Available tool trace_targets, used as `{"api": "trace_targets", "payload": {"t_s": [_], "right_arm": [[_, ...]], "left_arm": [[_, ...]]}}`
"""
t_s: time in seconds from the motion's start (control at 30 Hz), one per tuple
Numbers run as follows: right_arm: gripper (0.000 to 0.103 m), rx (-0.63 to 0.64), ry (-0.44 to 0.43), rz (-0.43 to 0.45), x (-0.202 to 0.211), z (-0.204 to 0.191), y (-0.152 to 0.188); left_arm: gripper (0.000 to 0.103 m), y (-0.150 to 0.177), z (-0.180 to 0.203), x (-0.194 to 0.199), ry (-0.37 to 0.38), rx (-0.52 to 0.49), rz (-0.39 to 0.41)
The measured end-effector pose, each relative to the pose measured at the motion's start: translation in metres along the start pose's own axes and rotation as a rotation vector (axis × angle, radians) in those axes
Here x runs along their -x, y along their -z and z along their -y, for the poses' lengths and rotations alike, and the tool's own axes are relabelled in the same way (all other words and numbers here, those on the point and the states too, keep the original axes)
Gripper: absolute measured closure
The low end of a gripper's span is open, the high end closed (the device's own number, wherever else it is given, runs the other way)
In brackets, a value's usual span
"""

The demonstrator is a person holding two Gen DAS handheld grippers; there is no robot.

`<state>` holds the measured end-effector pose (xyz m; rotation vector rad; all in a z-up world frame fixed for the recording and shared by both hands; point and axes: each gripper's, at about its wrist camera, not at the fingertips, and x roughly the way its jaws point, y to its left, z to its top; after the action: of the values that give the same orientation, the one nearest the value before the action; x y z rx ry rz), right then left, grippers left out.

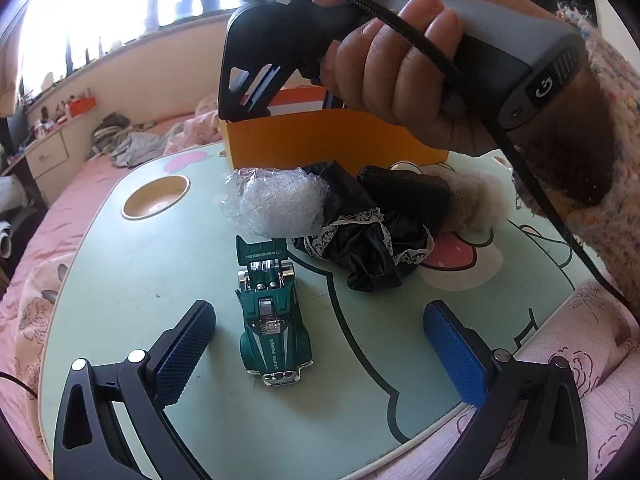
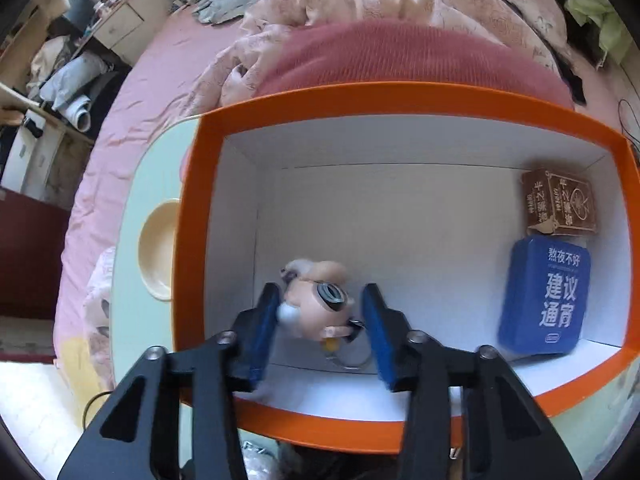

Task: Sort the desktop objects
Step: 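Reach into the box and grasp the small doll figure with the right gripper, then carry the doll figure out and set it behind the fur pieces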

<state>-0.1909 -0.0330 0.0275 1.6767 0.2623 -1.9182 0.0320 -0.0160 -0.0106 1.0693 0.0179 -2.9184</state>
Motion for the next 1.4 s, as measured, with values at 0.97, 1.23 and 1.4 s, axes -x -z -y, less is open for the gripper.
{"api": "trace_targets", "payload": {"t_s": [0.97,1.23,1.4], "right_arm": [[0.066,0.063,-0.001,0.337,0.081,0.107,0.113],[0.049,0.119,0.070,0.402,0.071,0.088,0.117],[0.036,0.098,0.050,0.526,0.098,0.098,0.143]], "left_arm": [[0.000,0.000,0.001,0.000,0.001,-0.001,0.002],[0.000,0.000,0.001,0.000,0.000,-0.001,0.002],[0.000,0.000,0.001,0.001,0.000,-0.001,0.002]]}}
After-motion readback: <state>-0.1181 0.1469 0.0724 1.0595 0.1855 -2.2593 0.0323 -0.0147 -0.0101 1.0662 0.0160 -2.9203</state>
